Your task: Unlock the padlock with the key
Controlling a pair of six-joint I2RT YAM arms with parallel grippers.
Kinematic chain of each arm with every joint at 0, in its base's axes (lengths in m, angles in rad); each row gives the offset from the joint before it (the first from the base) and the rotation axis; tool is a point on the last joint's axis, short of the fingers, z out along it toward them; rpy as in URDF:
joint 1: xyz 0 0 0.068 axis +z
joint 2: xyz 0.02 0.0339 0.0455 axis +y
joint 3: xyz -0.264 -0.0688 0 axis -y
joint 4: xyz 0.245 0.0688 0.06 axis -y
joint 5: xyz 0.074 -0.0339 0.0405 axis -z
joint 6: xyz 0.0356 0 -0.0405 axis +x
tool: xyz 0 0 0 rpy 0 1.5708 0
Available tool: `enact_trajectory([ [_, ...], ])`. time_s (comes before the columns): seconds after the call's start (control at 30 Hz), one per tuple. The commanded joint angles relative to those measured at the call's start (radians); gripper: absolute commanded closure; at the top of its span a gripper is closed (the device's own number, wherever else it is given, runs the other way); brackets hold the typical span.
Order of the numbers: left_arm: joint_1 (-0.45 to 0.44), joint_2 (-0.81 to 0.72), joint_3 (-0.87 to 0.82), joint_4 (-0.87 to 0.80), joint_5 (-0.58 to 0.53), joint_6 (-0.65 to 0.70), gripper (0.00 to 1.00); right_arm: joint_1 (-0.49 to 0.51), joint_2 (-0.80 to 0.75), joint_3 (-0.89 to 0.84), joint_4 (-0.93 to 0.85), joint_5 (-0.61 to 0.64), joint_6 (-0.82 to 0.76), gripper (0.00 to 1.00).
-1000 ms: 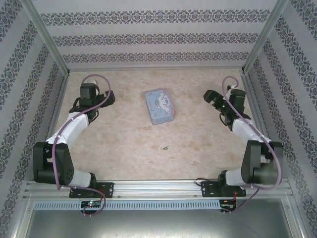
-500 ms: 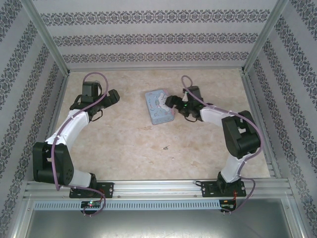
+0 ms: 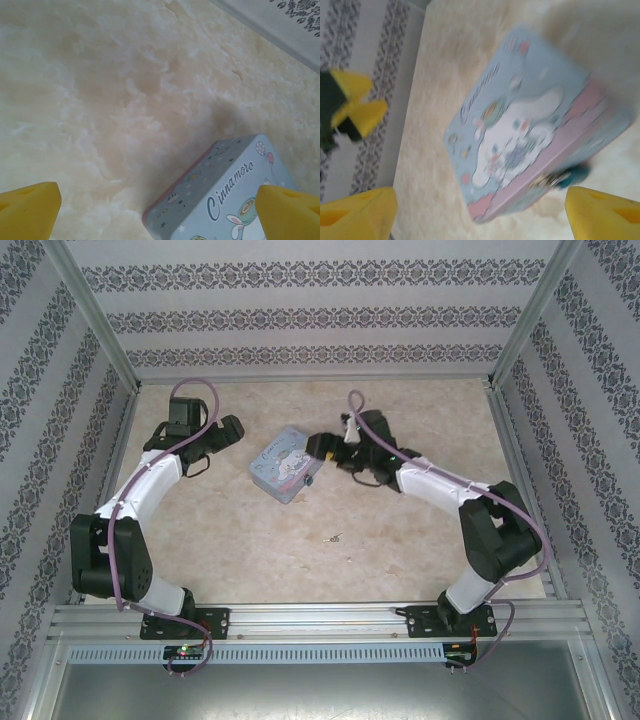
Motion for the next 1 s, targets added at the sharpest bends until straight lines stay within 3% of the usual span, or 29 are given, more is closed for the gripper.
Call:
enact_trajectory([
  [0.0,-0.012,-0.037,-0.046,-0.014,0.052,-0.089,0.00,-0.063,0.066,0.127,-0.096,-0.034,-0.055,0.13],
  [0.2,-0.045,-0.122,-0.192,0.043,0.130,-0.222,0.00,-0.089,0.265,0.399,-0.234,-0.041,-0.114,0.15],
  [0.47,-0.184,-0.161,-0.330,0.159,0.099,-0.337,0.00,-0.083,0.450,0.534,-0.240,-0.065,-0.068,0.24],
  [0.67,-0.237,-0.056,-0.253,0.168,0.064,-0.311,0.00,-0.067,0.482,0.528,-0.227,-0.103,-0.064,0.31],
  [0.97,-0.241,0.115,-0.089,0.138,0.062,-0.241,0.00,-0.057,0.451,0.428,-0.160,-0.159,-0.062,0.44],
])
